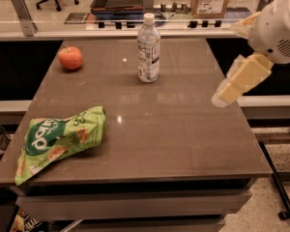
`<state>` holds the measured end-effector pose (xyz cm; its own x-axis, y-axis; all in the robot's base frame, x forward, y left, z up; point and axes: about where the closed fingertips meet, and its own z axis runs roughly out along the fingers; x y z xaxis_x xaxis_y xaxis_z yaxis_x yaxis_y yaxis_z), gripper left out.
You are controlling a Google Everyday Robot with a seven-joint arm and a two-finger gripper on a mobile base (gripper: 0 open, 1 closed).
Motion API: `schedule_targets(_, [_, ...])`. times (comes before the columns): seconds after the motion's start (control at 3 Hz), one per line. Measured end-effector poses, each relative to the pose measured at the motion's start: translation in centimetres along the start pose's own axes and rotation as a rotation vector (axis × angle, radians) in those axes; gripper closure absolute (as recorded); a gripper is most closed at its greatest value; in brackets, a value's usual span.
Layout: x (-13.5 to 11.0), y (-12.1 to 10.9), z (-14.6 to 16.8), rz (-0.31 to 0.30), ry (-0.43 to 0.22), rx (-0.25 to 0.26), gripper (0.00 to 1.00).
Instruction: Knock blue plastic bottle over
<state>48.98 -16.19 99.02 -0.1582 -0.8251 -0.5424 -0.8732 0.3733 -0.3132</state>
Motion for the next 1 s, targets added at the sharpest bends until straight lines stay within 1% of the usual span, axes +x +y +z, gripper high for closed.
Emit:
schedule_targets(0.33, [-1.7,-1.2,3.1,0.065,-0.130,0.012,0.00])
schedule_targets(0.67, [-2.8,-2.7,6.1,0.116,-0.249,0.031,0.00])
schedule_targets(1.0, [-4.1,-4.4,8.9,0.155,-0.369,0.056,0.00])
